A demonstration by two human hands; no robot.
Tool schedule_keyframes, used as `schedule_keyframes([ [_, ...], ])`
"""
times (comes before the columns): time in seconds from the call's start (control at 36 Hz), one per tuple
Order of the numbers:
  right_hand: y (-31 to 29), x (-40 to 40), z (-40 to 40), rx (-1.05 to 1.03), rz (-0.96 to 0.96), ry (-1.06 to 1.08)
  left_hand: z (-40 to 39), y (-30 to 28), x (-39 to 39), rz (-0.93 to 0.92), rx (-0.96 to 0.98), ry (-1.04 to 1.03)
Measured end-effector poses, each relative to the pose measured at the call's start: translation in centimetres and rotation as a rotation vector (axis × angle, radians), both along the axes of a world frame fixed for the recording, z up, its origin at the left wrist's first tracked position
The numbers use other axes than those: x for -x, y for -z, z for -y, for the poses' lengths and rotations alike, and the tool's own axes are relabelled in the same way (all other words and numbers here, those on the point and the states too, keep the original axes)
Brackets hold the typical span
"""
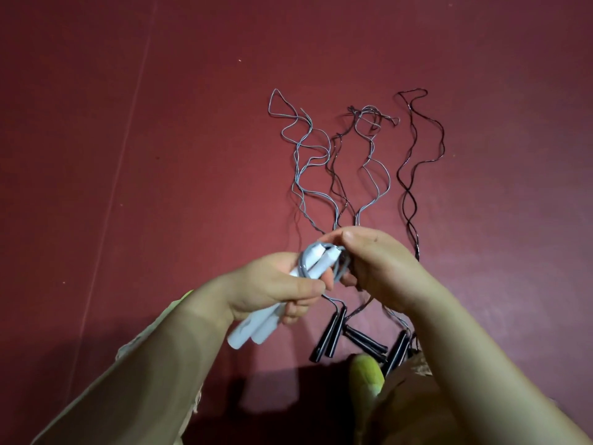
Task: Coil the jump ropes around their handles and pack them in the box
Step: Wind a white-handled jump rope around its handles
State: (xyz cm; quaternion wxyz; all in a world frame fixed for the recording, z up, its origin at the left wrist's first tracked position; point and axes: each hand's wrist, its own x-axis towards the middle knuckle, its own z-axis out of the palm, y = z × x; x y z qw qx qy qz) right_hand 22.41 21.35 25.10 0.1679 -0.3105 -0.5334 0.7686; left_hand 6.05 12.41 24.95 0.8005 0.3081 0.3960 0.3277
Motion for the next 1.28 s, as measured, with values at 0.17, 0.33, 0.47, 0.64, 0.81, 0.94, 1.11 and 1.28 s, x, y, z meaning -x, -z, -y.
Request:
schedule_keyframes([
  [0.17,0.0,0.1,0.2,-0.206,0.104,0.103,0.0,-0.1,0.1,-0.04,0.0,-0.069],
  [0.33,0.8,1.0,0.8,-0.42,0.281,0.223,-0.3,-0.1,-0.2,-0.065,-0.032,-0.157],
  [0.47,2.0,1.8,1.8,-0.561,0.354,0.305,-0.4,0.1,-0.3,-0.092,-0.064,-0.259],
  [0.64,2.4,2.9,2.7,-0.523,0.358,0.258,-0.8,0.1,-0.2,-0.017,-0.044,-0.428],
  [0.81,0.5,2.1,1.9,-0.527,0.408,0.228,-0.8,0.3,0.2,-0.171,-0.027,-0.46],
  [0.94,-1.1,0.4,1.0,-0.592,0.551,-0.097,-0.8,0.8,0.9,-0.349,-0.018,-0.454],
  [1.11,-2.5,-0.3,1.0,-0.974,0.729,-0.386,-0.4,2.1,1.0,-0.654,-0.05,-0.223],
  [1.28,-3.2,-0.6,0.7,-0.926,0.572,-0.305,-0.1,2.1,-0.6,-0.645,-0.075,0.039],
])
